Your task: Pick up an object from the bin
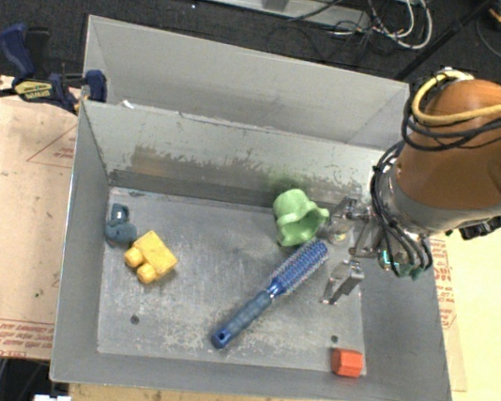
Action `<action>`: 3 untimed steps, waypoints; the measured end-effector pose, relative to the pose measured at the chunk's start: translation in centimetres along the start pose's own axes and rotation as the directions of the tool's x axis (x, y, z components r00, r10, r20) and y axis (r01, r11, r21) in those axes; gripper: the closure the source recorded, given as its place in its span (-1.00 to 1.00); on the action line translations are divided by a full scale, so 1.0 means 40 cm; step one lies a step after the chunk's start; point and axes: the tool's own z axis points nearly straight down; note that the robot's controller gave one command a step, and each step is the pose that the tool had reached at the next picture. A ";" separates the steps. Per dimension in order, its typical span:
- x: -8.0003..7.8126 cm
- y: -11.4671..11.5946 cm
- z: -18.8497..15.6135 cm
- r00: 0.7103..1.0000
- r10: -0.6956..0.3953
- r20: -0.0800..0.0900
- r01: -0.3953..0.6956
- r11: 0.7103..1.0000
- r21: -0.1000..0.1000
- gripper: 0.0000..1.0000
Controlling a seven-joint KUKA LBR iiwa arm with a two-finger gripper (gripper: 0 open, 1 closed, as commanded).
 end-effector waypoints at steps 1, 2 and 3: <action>-0.117 0.076 0.405 0.985 -0.175 0.012 0.175 0.985 0.003 -1.00; -0.124 0.079 0.393 0.984 -0.174 0.024 0.174 0.985 0.003 1.00; -0.146 0.048 0.097 0.979 -0.202 0.017 0.202 0.979 0.004 1.00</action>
Offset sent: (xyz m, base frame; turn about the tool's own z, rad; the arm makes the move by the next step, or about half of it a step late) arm 0.0421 0.0304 -0.1663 -0.1773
